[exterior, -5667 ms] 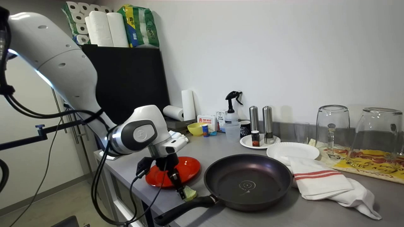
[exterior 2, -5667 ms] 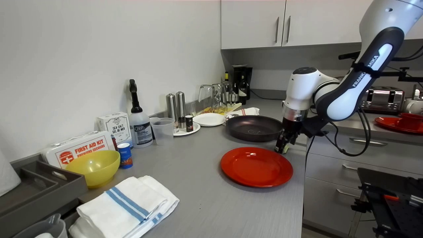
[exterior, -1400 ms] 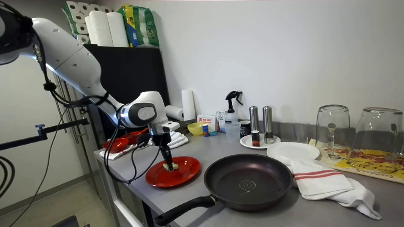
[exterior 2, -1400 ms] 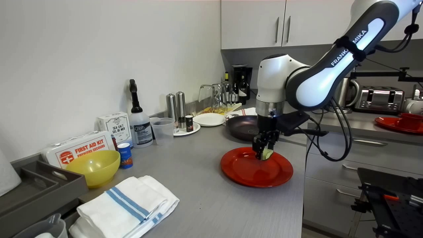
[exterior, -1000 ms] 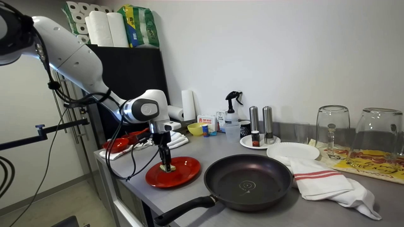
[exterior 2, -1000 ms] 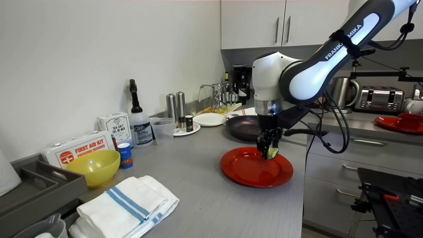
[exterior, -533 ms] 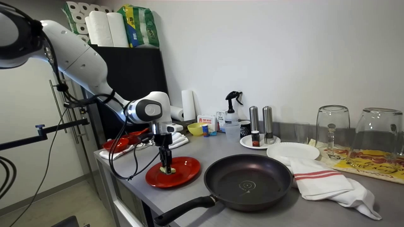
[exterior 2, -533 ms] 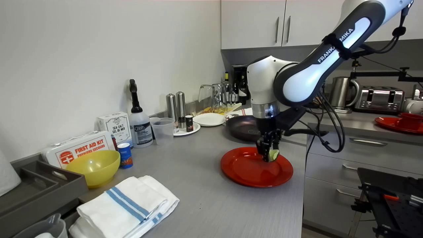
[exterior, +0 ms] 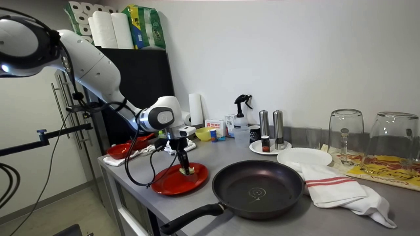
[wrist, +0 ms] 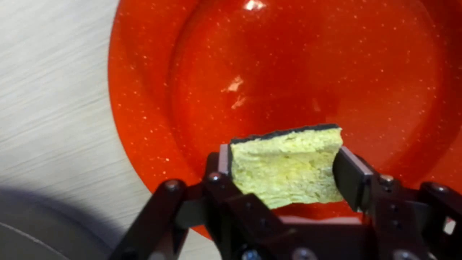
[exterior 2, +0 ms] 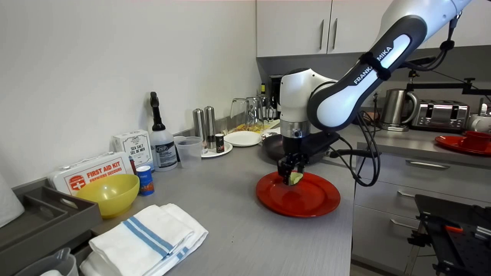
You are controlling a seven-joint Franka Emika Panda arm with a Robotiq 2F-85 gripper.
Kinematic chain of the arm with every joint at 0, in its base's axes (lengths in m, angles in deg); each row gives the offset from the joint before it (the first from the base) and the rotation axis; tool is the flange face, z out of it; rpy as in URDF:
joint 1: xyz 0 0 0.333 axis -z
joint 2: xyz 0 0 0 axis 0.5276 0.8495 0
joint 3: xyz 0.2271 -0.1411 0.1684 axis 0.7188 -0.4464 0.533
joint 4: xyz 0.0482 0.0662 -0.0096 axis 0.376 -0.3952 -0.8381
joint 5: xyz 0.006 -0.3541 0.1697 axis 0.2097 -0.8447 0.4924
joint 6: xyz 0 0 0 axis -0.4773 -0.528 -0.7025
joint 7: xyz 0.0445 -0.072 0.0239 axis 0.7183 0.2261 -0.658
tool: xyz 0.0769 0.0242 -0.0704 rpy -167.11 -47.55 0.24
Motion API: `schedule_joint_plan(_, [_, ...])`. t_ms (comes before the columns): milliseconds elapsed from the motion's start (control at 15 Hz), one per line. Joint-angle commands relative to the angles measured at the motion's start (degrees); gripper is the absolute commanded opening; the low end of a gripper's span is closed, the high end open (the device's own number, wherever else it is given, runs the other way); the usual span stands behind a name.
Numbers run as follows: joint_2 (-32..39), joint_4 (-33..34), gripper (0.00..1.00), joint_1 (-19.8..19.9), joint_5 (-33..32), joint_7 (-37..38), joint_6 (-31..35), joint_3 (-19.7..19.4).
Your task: Pick up the sponge and clean the plate
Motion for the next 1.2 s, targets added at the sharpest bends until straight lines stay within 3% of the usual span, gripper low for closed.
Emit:
schedule_joint_plan(0, [0.8,0.5,0.43,-2.8,-1.1,3.7,4.5,-0.5])
schedule_joint_plan(267, [0.9,0.3,0.43,-5.8,-3.2,5.9,7.1,-0.7])
schedule_joint_plan(600, [1.5,1.1,0.43,-7.9,-6.2,8.1,4.2,-1.3])
schedule_joint_plan(1133, [2.0,1.6,0.43,-7.6,-8.9,8.6,-1.2,-1.3])
